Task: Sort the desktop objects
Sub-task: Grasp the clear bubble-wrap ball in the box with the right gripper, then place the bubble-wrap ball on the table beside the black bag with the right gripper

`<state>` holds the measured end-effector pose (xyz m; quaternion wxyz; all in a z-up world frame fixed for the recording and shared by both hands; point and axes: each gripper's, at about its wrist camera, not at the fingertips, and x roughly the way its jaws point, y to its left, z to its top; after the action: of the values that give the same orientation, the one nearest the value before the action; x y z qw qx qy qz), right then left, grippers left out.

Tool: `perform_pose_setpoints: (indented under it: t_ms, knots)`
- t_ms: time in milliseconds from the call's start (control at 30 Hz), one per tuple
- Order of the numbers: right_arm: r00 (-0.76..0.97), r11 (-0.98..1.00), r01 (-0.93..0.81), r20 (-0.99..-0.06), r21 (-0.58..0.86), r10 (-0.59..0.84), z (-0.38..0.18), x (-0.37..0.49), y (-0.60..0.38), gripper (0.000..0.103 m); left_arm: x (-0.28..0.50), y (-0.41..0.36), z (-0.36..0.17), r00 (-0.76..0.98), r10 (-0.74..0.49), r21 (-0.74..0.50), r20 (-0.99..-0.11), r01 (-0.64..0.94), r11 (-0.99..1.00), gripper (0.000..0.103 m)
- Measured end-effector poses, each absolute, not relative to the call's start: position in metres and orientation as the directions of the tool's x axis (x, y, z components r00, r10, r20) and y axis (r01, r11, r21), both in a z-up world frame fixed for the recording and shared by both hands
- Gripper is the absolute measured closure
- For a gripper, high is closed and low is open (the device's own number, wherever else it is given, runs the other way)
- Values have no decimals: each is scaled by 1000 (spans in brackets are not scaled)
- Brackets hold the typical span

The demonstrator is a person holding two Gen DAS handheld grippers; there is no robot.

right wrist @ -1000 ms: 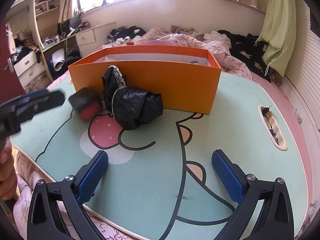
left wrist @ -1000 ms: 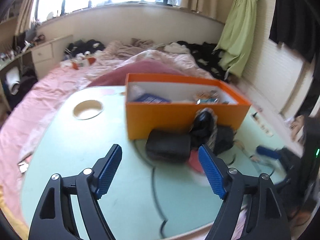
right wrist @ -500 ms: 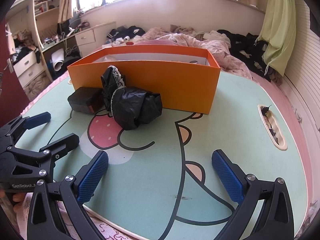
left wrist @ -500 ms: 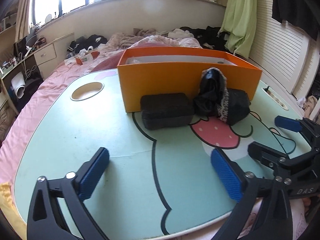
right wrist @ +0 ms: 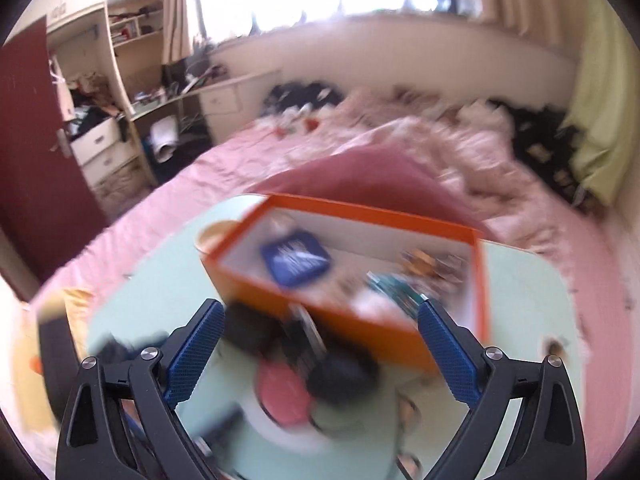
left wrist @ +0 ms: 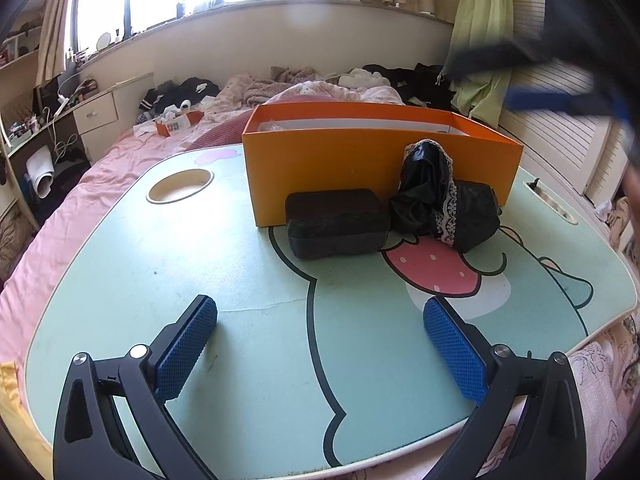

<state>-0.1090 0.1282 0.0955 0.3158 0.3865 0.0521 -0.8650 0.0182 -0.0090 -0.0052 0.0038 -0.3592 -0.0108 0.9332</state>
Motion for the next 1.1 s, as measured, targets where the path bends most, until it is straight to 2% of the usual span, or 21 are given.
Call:
perform_pose_setpoints:
  t_ms: [67,133,200,267,333,567,633,733,867,1100]
  knots:
    - [-413,-778,585,-742,228,-528,94,-138,108,15,18,-9,-5,-742,15,-23,-670,0,-1000,0]
    - [-311,-763,567,-778,310,-547,87,-169,79,32,18,-10,-6,-743,16,-24,-669,-1,-1000,0]
    - [-270,-774,543,-804,327,-529,76,-191,55,42,18,-9,-5,-743,18,-24,-669,-2,-1000,0]
    - [-241,-799,490,-827,349,-508,61,-212,37,47,17,-9,-5,-744,20,-25,-668,-4,-1000,0]
    - [-213,-819,429,-838,382,-503,45,-230,30,60,18,-9,-6,-745,21,-26,-667,-6,-1000,0]
    - [-193,-838,354,-844,415,-500,25,-247,22,67,18,-9,-6,-746,25,-27,-665,-9,-1000,0]
    - [-182,-824,369,-836,430,-518,25,-249,20,85,18,-9,-6,-747,24,-26,-665,-9,-1000,0]
    - [-199,-818,388,-828,425,-524,29,-244,24,101,18,-9,-6,-747,25,-26,-664,-10,-1000,0]
    - [-217,-784,398,-781,477,-585,44,-237,41,101,17,-9,-6,-747,25,-26,-665,-10,-1000,0]
    - [-329,-715,490,-654,498,-681,104,-189,103,101,17,-9,-6,-747,24,-26,-664,-10,-1000,0]
